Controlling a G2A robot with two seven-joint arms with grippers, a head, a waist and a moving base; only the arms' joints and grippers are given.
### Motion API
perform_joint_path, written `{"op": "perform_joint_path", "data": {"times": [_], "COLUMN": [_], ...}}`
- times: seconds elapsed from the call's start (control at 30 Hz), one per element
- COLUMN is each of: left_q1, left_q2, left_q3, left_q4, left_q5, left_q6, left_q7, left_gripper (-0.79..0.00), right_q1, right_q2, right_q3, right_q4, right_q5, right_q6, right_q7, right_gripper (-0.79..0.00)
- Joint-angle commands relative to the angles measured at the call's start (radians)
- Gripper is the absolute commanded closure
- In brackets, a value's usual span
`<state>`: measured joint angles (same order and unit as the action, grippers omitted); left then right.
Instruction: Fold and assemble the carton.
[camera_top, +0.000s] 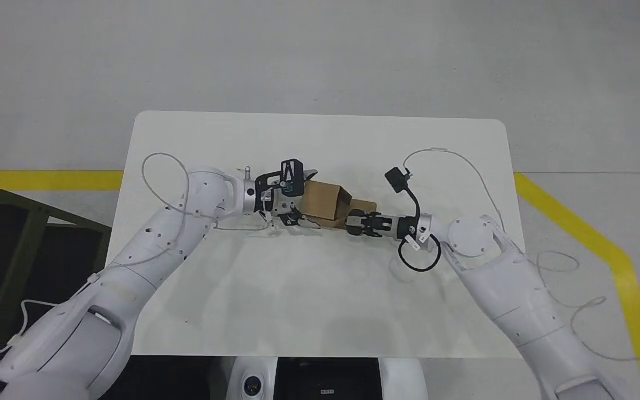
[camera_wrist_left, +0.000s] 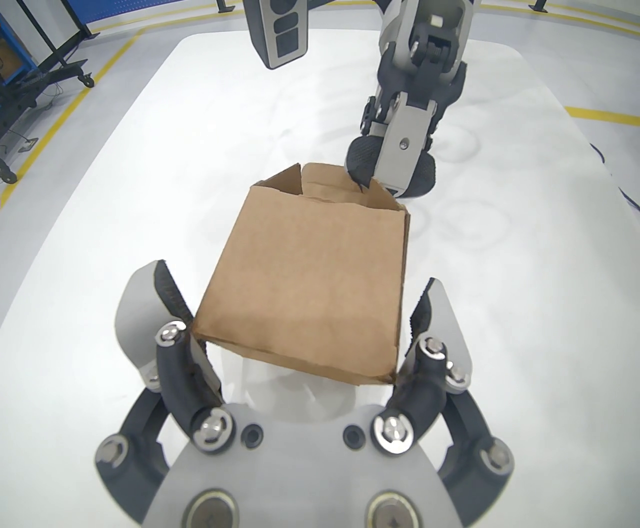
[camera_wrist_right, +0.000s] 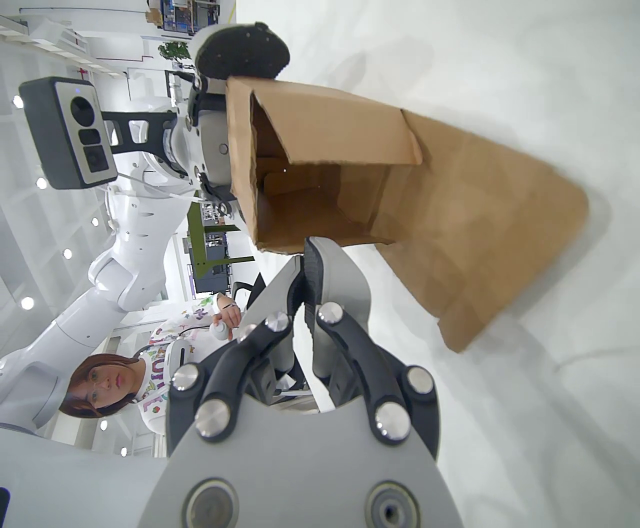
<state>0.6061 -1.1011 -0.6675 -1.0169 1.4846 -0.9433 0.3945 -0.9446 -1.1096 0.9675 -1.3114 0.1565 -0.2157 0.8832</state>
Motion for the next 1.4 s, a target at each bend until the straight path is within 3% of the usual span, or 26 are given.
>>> {"op": "perform_joint_path", "data": {"times": [0.0,0.8,1.37], "left_q1": [0.000,0.023,0.036], "left_q2": [-0.002,-0.016,-0.023], "left_q3": [0.001,-0.021,-0.057], "left_q4": [0.004,-0.001,-0.004], "left_q5": [0.003,-0.007,-0.063], "left_q6": [-0.003,-0.017,-0.019], "left_q7": [0.003,-0.023,-0.082], "left_gripper": [-0.785,-0.785,-0.785], "right_q1": [0.014,0.126,-0.055], "right_q2": [-0.005,-0.069,0.010], "right_q3": [-0.009,-0.111,0.113], "right_q4": [0.016,0.155,-0.003], "right_q5": [0.000,-0.010,-0.041], "right_q6": [-0.007,-0.102,-0.092], "right_q7": [-0.001,-0.034,0.030], "right_gripper": [0.000,0.000,0.000]}}
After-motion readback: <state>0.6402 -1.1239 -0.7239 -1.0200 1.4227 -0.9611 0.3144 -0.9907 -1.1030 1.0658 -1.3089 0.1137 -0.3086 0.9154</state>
